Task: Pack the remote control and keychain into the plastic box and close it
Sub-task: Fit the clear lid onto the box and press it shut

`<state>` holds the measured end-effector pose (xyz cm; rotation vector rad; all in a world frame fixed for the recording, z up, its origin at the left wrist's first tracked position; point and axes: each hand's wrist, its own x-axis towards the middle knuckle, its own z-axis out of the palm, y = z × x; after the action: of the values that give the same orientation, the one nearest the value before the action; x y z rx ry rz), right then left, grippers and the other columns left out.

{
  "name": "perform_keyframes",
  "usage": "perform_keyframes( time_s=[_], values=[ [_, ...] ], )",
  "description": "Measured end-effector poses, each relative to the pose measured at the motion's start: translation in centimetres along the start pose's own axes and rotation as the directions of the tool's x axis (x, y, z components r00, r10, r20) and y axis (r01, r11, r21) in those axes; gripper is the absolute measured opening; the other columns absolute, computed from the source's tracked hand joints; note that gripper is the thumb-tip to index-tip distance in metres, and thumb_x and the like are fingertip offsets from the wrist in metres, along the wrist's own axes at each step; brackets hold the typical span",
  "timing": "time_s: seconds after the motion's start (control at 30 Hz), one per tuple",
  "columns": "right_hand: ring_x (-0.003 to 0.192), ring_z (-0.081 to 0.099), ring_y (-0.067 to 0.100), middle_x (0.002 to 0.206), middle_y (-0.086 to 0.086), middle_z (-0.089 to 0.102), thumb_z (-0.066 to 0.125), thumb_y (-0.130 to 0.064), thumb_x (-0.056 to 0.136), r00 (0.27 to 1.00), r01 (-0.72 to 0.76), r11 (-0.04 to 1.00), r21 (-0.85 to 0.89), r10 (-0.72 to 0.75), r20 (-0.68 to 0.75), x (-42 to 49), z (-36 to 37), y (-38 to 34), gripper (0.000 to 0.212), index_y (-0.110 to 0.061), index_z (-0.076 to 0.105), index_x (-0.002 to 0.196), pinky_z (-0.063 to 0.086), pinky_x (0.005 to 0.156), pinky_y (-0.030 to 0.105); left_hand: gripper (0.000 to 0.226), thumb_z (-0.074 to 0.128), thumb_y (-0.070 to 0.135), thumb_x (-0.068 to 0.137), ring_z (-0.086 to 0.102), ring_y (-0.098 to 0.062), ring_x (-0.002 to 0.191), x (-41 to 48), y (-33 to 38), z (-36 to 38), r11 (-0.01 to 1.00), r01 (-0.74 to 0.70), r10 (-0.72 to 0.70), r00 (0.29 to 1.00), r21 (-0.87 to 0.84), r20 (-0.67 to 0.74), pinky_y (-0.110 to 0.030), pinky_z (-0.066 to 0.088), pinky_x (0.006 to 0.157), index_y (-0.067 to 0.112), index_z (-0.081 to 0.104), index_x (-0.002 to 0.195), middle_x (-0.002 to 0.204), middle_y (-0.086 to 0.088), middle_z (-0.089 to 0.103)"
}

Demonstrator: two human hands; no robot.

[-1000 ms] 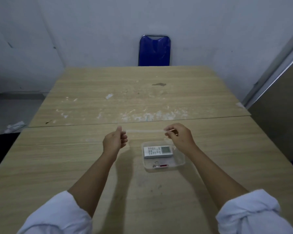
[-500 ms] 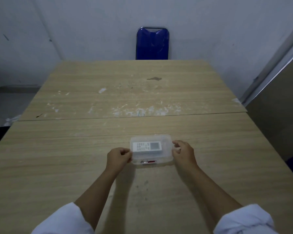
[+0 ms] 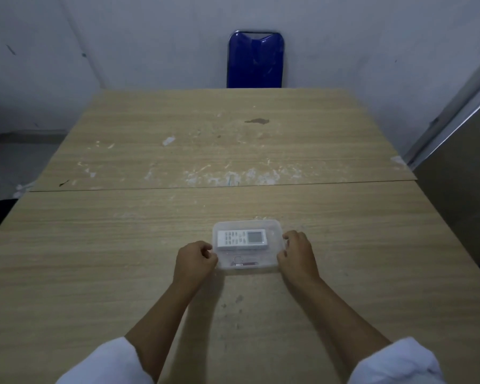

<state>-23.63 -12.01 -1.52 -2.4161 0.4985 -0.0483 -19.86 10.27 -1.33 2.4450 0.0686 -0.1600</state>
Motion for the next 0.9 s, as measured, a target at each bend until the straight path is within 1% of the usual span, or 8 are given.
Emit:
perform_keyframes(
  time_s=[0.07, 0.13, 0.2, 0.27, 0.33, 0.47, 0.73, 0.9],
  values=[
    [0.12, 0.044, 0.03, 0.133, 0.017, 0.047, 0.049, 0.0, 0.079, 0.998, 0.069, 0.998, -0.002, -0.069, -0.006, 0.2, 0.5, -0.2, 0.046, -0.006, 0.047, 0.124, 0.042, 0.099, 0.039, 0.051, 0.062, 0.011, 0.078, 0.061, -0.029, 0.103, 0.3, 0.1, 0.3, 0.999, -0.029, 0.029, 1.0, -0.029, 0.006, -0.034, 0.049, 0.09, 0.002, 0.053, 0.128, 0.119, -0.02, 0.062],
    [0.139, 0.026, 0.029, 0.152, 0.015, 0.028, 0.045, -0.01, 0.088, 0.989, 0.146, 0.988, -0.056, -0.144, 0.03, 0.6, 1.1, -0.5, 0.051, -0.008, 0.033, 0.138, 0.027, 0.115, 0.037, 0.066, 0.059, 0.015, 0.084, 0.039, -0.033, 0.132, 0.6, 0.5, 0.7, 0.995, -0.095, 0.096, 0.994, -0.034, 0.047, -0.042, 0.036, 0.111, 0.002, 0.03, 0.142, 0.145, -0.022, 0.037],
    [0.148, 0.002, 0.022, 0.161, 0.008, 0.004, 0.036, -0.027, 0.096, 0.975, 0.212, 0.968, -0.132, -0.202, 0.09, 1.1, 2.1, -0.5, 0.057, -0.014, 0.014, 0.147, 0.008, 0.119, 0.034, 0.073, 0.051, 0.029, 0.091, 0.013, -0.028, 0.146, 0.9, 1.0, 1.4, 0.982, -0.186, 0.181, 0.979, 0.043, 0.095, -0.043, 0.017, 0.119, 0.007, 0.011, 0.148, 0.159, -0.015, 0.011],
    [0.147, -0.012, 0.016, 0.161, 0.003, -0.01, 0.028, -0.039, 0.097, 0.965, 0.237, 0.956, -0.172, -0.21, 0.157, 1.6, 3.0, -0.3, 0.061, -0.019, 0.002, 0.149, -0.004, 0.117, 0.034, 0.073, 0.042, 0.038, 0.095, 0.0, -0.022, 0.148, 1.3, 1.2, 2.2, 0.963, -0.247, 0.233, 0.965, 0.11, 0.123, -0.042, 0.009, 0.12, 0.01, 0.002, 0.149, 0.161, -0.009, -0.003],
    [0.145, -0.017, 0.013, 0.161, 0.001, -0.013, 0.025, -0.044, 0.097, 0.96, 0.243, 0.952, -0.187, -0.207, 0.19, 1.9, 3.8, 0.1, 0.065, -0.02, -0.004, 0.149, -0.008, 0.117, 0.035, 0.069, 0.035, 0.04, 0.096, -0.003, -0.019, 0.148, 1.7, 1.2, 2.8, 0.96, -0.251, 0.23, 0.96, 0.128, 0.157, -0.042, 0.005, 0.121, 0.011, 0.0, 0.149, 0.161, -0.007, -0.005],
    [0.143, -0.019, 0.008, 0.161, -0.001, -0.01, 0.022, -0.049, 0.095, 0.956, 0.282, 0.929, -0.239, -0.252, 0.148, 2.0, 4.6, 1.2, 0.066, -0.021, -0.006, 0.149, -0.007, 0.117, 0.034, 0.066, 0.03, 0.041, 0.097, -0.003, -0.017, 0.148, 1.8, 0.1, 3.6, 0.945, -0.268, 0.231, 0.953, 0.19, 0.197, -0.043, 0.006, 0.122, 0.013, 0.0, 0.149, 0.161, -0.004, -0.003],
    [0.146, -0.011, 0.012, 0.162, 0.003, -0.002, 0.024, -0.047, 0.094, 0.949, 0.313, 0.916, -0.249, -0.295, 0.107, 1.9, 5.2, 1.7, 0.068, -0.017, -0.004, 0.149, 0.008, 0.122, 0.038, 0.065, 0.032, 0.042, 0.096, 0.003, -0.017, 0.148, 1.7, -0.5, 4.6, 0.942, -0.264, 0.237, 0.961, 0.209, 0.144, -0.045, 0.0, 0.12, 0.017, 0.003, 0.149, 0.162, 0.0, 0.003],
    [0.148, -0.006, 0.017, 0.162, 0.004, 0.0, 0.026, -0.047, 0.094, 0.956, 0.29, 0.926, -0.24, -0.27, 0.112, 1.5, 4.9, 1.2, 0.069, -0.015, -0.001, 0.15, 0.01, 0.122, 0.038, 0.068, 0.028, 0.047, 0.095, 0.002, -0.02, 0.148, 1.6, -0.4, 4.3, 0.926, -0.266, 0.22, 0.957, 0.267, 0.188, -0.045, 0.0, 0.12, 0.018, -0.003, 0.149, 0.162, -0.001, -0.004]
  ],
)
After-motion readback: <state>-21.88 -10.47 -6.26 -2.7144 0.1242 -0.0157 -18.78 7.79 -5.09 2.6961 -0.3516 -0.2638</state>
